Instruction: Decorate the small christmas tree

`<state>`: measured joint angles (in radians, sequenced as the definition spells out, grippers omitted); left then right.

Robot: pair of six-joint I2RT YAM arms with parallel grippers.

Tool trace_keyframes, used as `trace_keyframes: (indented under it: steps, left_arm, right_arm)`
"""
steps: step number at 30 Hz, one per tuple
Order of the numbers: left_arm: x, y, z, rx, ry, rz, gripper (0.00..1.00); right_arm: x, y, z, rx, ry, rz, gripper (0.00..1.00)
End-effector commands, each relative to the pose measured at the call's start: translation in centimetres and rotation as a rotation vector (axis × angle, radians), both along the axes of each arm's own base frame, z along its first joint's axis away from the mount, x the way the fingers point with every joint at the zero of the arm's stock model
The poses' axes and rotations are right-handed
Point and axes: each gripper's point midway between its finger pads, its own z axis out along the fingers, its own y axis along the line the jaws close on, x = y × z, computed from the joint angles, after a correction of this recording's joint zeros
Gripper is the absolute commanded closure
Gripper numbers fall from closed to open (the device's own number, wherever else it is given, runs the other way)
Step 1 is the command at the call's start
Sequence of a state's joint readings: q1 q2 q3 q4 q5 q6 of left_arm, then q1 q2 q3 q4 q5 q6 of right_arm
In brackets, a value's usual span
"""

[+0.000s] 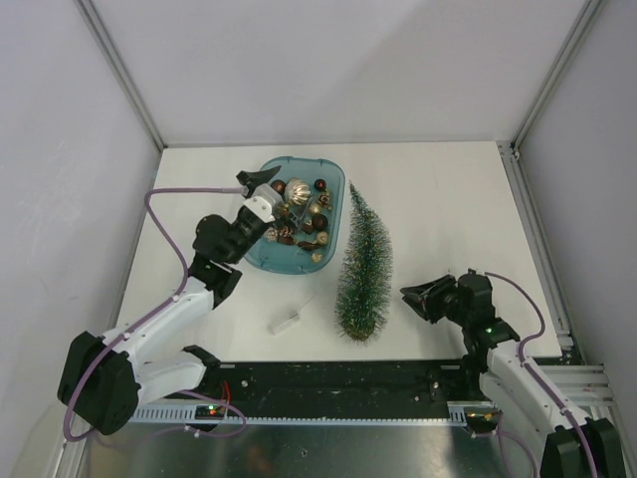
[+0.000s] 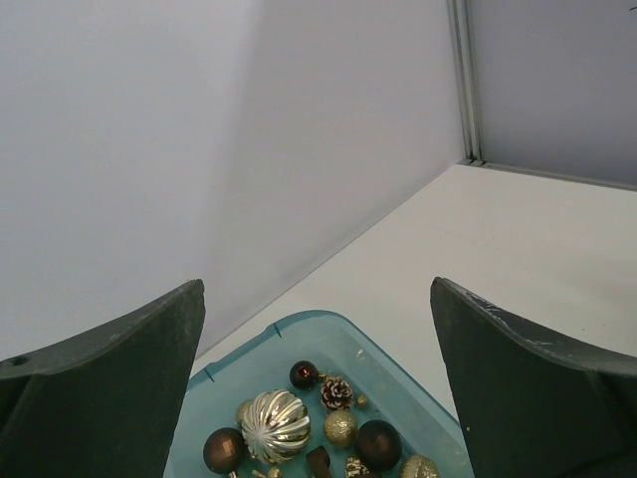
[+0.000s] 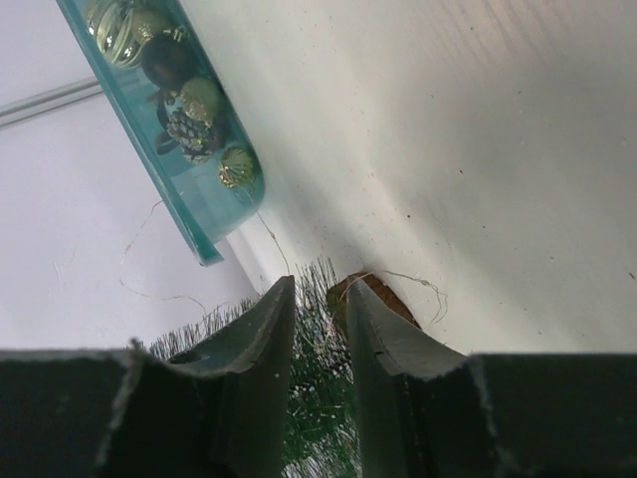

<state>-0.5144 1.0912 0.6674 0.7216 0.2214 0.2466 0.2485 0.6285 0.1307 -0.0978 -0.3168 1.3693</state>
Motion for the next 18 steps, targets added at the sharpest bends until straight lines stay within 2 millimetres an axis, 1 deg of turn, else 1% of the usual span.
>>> trace_keyframes:
  steps: [1, 4, 6, 7, 12, 15, 18]
  left_arm:
    - [-0.7, 0.6, 1.2, -0.001, -0.054, 0.003, 0.0]
    - [-0.8, 0.7, 1.4, -0.001, -0.06, 0.004, 0.0]
    - [-0.8, 0.6, 1.5, -0.002, -0.062, 0.002, 0.0]
    - [-0.9, 0.6, 1.4, -0.001, -0.061, 0.0, 0.01]
    - [-1.2, 0.6, 1.5, 0.004, -0.07, -0.01, 0.04]
    - [-1.4, 0.7, 1.3, 0.008, -0.072, -0.01, 0.04]
    - [-1.5, 0.8, 1.1, 0.009, -0.072, -0.01, 0.04]
  right_arm:
    - [2.1, 0.1, 1.7, 0.0, -0.099, -0.044, 0.72]
    - [2.9, -0.1, 1.9, -0.015, -0.123, -0.062, 0.86]
    - [3.9, -0.7, 2.3, -0.048, -0.156, -0.078, 0.95]
    - [4.7, -1.2, 2.7, -0.068, -0.17, -0.092, 0.98]
    - [8.4, -3.3, 5.3, -0.152, -0.259, -0.115, 1.0]
    - [10.5, -4.5, 6.4, -0.181, -0.294, -0.131, 1.0]
    - [12.7, -5.2, 7.6, -0.193, -0.334, -0.145, 1.0]
